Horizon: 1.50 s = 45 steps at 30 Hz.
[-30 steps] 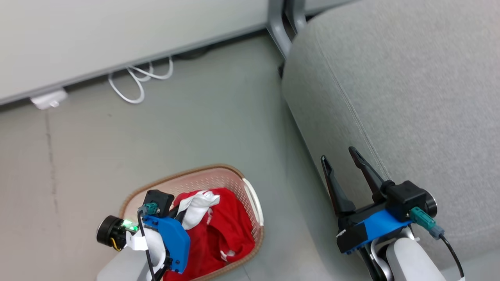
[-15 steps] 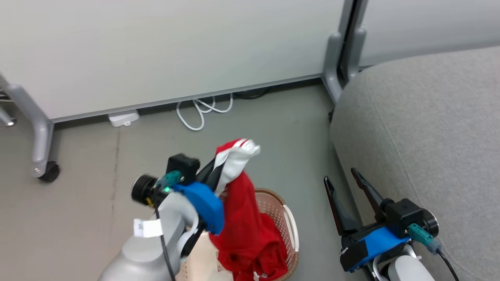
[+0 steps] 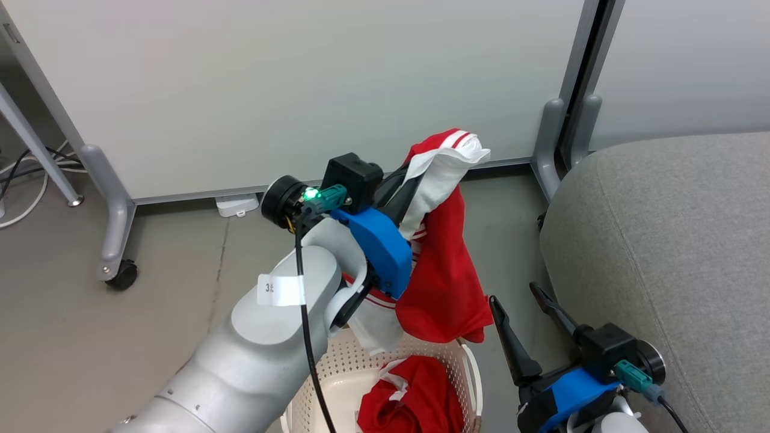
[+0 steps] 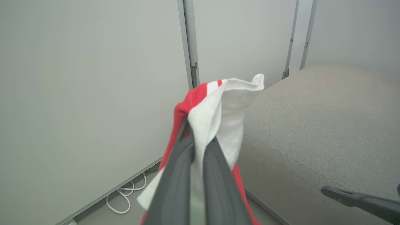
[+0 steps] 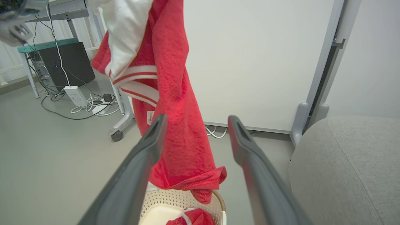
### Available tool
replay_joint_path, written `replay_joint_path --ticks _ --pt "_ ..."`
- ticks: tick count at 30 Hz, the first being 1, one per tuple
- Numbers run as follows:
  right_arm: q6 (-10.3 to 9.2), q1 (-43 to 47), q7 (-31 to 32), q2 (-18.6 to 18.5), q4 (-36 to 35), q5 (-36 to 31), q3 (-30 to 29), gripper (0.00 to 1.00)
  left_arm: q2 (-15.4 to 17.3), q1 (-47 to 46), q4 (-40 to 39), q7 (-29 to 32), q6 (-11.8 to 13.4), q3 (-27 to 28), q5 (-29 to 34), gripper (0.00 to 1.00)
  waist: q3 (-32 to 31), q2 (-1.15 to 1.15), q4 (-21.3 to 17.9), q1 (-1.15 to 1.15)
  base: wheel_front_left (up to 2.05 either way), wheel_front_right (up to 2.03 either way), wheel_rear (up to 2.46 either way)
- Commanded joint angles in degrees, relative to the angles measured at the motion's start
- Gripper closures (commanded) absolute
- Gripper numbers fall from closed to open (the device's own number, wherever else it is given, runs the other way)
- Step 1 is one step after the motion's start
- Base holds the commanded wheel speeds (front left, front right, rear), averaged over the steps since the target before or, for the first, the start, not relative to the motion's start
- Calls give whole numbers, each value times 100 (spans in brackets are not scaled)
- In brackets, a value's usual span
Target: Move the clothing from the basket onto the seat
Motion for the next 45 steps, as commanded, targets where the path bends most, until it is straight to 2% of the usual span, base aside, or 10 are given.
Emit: replay_joint_path --ticks 1,12,28,34,45 --pt "1 86 40 -14 -1 7 15 0 -14 -119 -40 30 -22 -23 -2 100 -49 0 20 0 0 0 0" --pt "1 124 110 -14 -49 35 150 0 -102 -289 -132 269 -8 -287 -265 100 -158 0 -124 0 0 0 0" --pt "1 -284 316 -14 84 -223 170 0 -109 -335 -215 141 134 -691 -617 100 -135 0 -217 0 0 0 0" --pt "1 -812 509 -14 488 -224 182 0 -109 -383 -218 110 174 -836 -749 100 -93 0 -210 0 0 0 0" --pt "1 -1902 809 -13 1825 291 653 0 -109 -528 -276 44 217 -1115 -962 100 -2 0 -138 0 0 0 0"
